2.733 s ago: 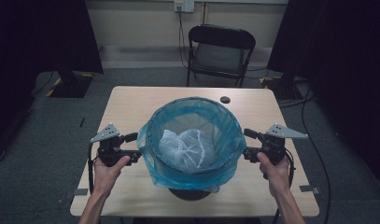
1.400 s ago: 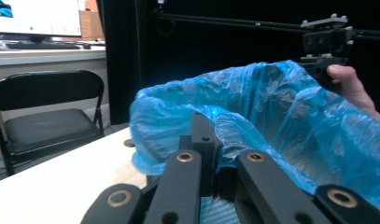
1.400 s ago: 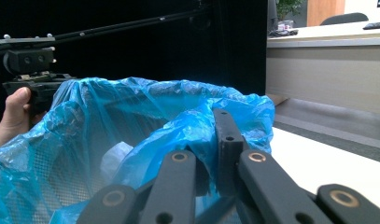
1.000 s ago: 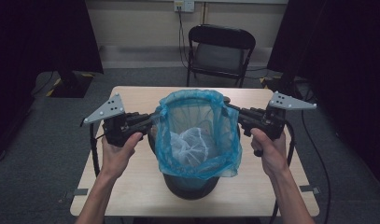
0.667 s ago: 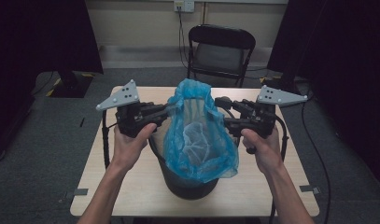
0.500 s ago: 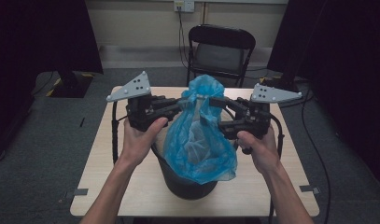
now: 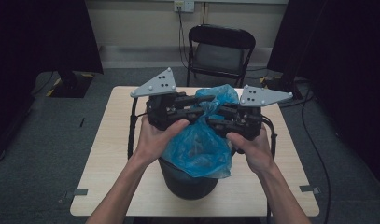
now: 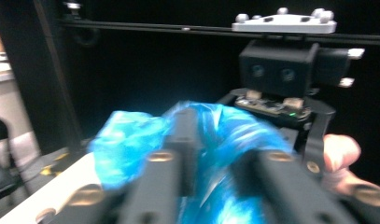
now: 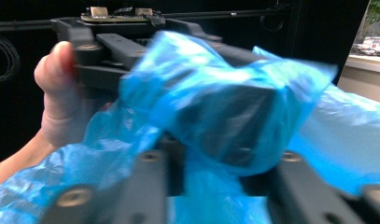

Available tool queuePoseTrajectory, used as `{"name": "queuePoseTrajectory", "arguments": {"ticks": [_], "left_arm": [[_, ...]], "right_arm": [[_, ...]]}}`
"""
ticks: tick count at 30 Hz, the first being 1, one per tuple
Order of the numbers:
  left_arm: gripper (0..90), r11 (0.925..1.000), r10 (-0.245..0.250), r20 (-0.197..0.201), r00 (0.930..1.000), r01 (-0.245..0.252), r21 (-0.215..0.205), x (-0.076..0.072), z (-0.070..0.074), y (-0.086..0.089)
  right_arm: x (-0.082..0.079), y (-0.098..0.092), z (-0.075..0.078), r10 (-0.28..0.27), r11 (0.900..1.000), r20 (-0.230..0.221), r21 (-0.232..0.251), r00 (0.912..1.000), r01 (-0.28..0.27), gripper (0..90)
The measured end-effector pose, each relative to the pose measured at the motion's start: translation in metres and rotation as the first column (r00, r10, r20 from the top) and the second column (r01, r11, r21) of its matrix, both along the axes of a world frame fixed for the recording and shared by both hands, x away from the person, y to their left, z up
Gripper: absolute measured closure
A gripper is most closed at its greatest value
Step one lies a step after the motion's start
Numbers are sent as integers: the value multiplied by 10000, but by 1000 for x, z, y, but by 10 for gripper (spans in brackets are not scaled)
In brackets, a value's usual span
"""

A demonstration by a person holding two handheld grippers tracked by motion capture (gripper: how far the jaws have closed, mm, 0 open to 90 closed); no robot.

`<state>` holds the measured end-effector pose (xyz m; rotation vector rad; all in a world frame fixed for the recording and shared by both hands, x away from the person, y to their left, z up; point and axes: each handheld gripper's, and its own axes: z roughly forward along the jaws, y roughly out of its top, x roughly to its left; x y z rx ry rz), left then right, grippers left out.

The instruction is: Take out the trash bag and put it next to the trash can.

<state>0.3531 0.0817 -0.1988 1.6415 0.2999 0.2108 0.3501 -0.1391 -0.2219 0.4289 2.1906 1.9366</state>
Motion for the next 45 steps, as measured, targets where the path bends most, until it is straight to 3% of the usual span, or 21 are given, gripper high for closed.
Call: {"name": "queuePoseTrajectory", "arguments": {"ticks": [3,8,12,13,14,16,19,20,21,22,23,24,27,28,29,33,37,41,42,45], "left_arm": [[459,9998,135,-74,9999,-136,-169,0,-2,6],[334,9982,575,-61,9983,-576,-163,0,-8,22],[208,9993,158,-268,9995,-167,-332,5,-14,24],[195,10000,-46,-248,9997,44,-73,6,-16,17],[194,10000,-46,-248,9997,44,-73,6,-16,17],[241,9998,-94,-133,9999,96,178,7,-19,10],[534,9980,-614,92,9981,612,162,8,-21,7],[534,9976,-677,285,9973,672,166,6,-21,8],[706,9976,-692,439,9966,688,110,5,-21,9],[762,9978,-649,413,9970,642,183,4,-20,9],[834,9962,-856,449,9953,847,224,5,-20,10],[848,9948,-1000,404,9942,991,241,5,-20,10],[855,9922,-1113,455,9927,1084,623,0,-18,6],[854,9922,-1113,455,9927,1084,623,0,-18,6],[855,9915,-1150,439,9924,1119,669,0,-18,5],[855,9897,-1221,319,9920,1193,787,-1,-20,4],[854,9865,-1582,72,9874,1577,450,0,-22,5],[871,9859,-1614,254,9866,1600,484,-2,-19,9],[875,9859,-1590,273,9869,1573,568,-3,-18,10],[883,9885,-1361,363,9900,1333,713,-4,-17,12]], "right_arm": [[1,-7,-1,-50,9997,1,257,10000,50,898],[1,-16,1,-308,9982,89,522,9995,303,900],[2,-19,9,-302,9967,82,763,9995,295,900],[2,-16,11,-273,9967,116,772,9996,263,900],[1,-14,13,-219,9967,158,785,9996,206,900],[-2,-9,18,-142,9972,286,736,9995,121,900],[-3,-6,22,-93,9976,289,690,9995,72,900],[-3,-6,22,-93,9976,289,690,9995,72,900],[-4,-8,21,-266,9979,290,601,9992,248,866],[-4,-10,21,-232,9974,248,691,9994,214,830],[-5,-12,21,-594,9963,377,652,9975,568,696],[-6,-13,21,-926,9940,433,623,9948,898,630],[-7,-18,20,-1239,9909,411,585,9914,1214,505],[-7,-18,20,-1239,9909,411,585,9914,1214,505],[-9,-21,19,-1577,9864,378,525,9868,1556,430],[-9,-24,17,-1717,9845,237,401,9849,1706,395],[-10,-27,20,-1733,9845,268,309,9845,1725,367],[-11,-27,24,-1766,9842,468,246,9832,1756,353],[-10,-27,25,-1609,9869,361,138,9863,1605,344],[-10,-26,25,-1661,9861,503,57,9848,1660,343]]}}
